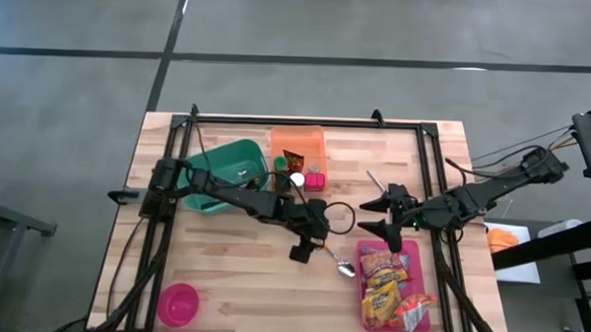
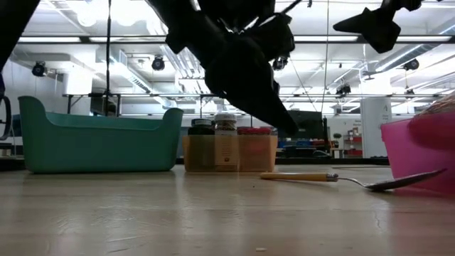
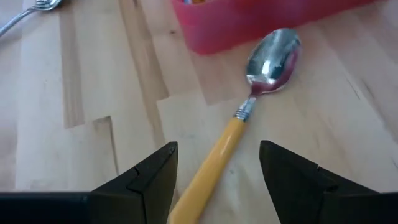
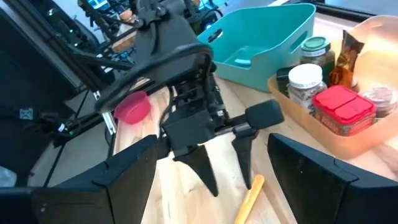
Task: Pick & Place Food Item
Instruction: Put the yellow spoon into the green bin
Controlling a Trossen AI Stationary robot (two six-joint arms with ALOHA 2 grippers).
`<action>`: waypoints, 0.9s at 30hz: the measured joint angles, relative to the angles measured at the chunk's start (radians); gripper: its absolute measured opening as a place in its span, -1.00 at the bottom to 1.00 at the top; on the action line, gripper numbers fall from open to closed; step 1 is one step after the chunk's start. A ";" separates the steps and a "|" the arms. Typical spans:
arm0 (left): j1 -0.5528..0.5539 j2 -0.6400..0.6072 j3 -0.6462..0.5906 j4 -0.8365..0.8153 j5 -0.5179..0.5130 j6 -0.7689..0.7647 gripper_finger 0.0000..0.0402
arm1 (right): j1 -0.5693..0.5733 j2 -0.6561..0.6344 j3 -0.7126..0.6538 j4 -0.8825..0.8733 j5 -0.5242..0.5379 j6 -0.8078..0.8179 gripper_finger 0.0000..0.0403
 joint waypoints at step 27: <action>0.031 0.098 0.023 0.060 0.080 0.130 0.14 | -0.011 -0.002 0.005 0.018 -0.004 -0.124 0.49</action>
